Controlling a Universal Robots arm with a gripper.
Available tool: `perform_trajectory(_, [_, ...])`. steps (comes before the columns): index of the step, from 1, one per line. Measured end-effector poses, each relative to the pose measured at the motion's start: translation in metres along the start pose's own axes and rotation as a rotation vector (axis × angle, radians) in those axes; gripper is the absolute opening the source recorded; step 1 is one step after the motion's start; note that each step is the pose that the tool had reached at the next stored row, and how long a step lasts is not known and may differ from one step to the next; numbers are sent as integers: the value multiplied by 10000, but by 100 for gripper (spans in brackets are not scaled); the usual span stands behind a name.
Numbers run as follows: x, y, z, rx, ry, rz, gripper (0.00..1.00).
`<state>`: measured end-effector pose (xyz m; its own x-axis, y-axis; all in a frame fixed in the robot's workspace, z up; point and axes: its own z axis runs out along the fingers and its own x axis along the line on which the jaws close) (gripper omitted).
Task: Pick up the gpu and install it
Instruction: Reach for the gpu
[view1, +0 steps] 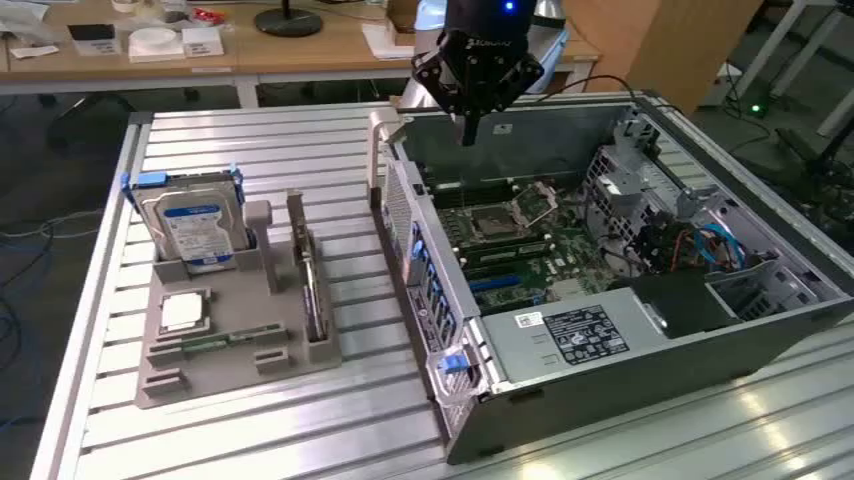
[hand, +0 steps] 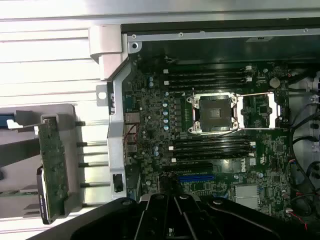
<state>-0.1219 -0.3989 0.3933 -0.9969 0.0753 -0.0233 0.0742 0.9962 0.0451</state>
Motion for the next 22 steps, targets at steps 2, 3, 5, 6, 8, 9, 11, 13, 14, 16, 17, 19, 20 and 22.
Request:
perform_trajectory(2, [0,0,0,-1,0,-1,11])
perform_trajectory(3, [2,0,0,0,0,0,11])
perform_trajectory(5, [15,-1,-1,1,1,2,11])
perform_trajectory(6, [28,-2,-2,2,1,1,11])
perform_trajectory(8, [68,-5,-2,0,0,0,11])
perform_trajectory(9, [93,-7,-3,0,0,1,11])
perform_trajectory(11, [143,-11,-4,0,0,0,11])
perform_trajectory(13, [195,-15,-5,0,0,-1,11])
perform_trajectory(14, [221,-16,-6,0,0,1,11])
perform_trajectory(16, [277,-21,-7,-1,-1,0,11])
perform_trajectory(17, [303,-23,-8,0,0,0,11])
perform_trajectory(19, [359,-27,-10,0,0,0,11])
perform_trajectory(20, [387,-29,-10,0,0,0,11])
perform_trajectory(22, [448,-33,-12,1,1,0,11])
